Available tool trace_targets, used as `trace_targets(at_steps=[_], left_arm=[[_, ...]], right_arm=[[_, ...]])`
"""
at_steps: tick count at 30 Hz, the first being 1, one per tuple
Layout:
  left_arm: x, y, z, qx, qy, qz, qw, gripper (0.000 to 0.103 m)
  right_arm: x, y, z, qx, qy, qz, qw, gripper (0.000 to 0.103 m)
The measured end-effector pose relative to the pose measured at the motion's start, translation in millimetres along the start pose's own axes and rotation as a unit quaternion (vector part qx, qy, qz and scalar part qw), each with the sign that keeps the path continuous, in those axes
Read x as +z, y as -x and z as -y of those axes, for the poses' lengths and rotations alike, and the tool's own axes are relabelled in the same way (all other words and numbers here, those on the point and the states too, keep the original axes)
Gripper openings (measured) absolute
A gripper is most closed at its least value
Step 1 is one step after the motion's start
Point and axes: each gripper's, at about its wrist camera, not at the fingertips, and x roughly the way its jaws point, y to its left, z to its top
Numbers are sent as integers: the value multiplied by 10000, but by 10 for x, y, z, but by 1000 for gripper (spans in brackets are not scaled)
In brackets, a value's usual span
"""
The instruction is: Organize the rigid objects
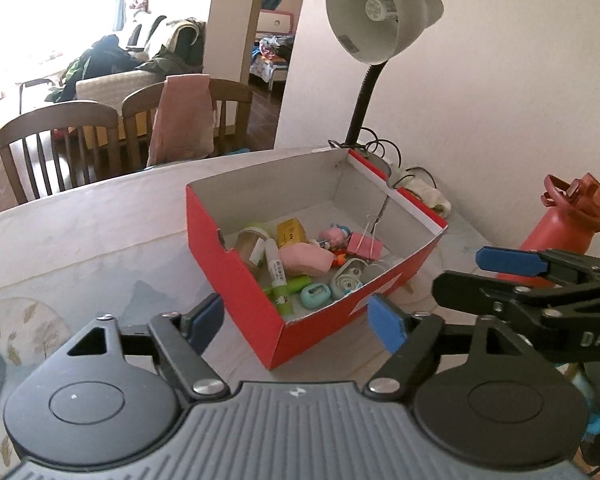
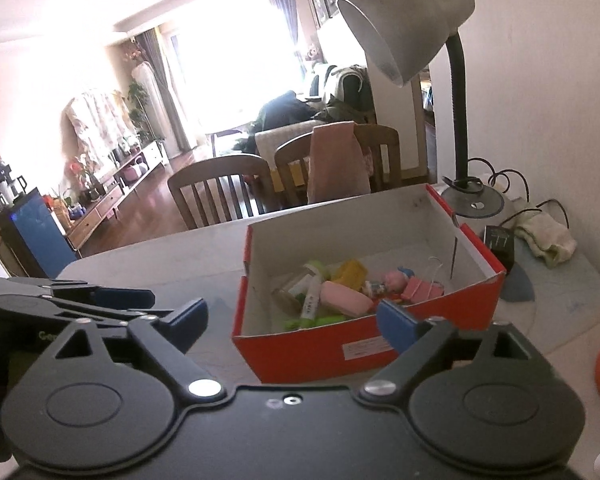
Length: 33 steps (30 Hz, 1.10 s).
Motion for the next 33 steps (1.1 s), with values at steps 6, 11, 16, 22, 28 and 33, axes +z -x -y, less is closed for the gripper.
trace_targets(at_steps=[6,11,16,22,28,33], left_arm=[[-44,79,-35,-14,80,30,10000,101],[-70,134,-33,4,53,105,9999,103],[-78,192,-6,12,-18,220,9998,103],[-77,238,41,-8,-77,262,9996,103],[-92,253,90,-12,-212,285,9994,103],[-115,276,132,25,-318,329,9989,103]], right_arm=[[-43,103,-72,1,21,162,9999,101],[-80,176,-89,-53,-19,263,9996,103],[-86,231,-65,-103,-84,308,9994,103],[-125,258,-30,-109,-206,299,9993,103],[-163,264,-11,-112,-295,256,9992,103],[-176,270,-16,-108,-313,246,9991,103]])
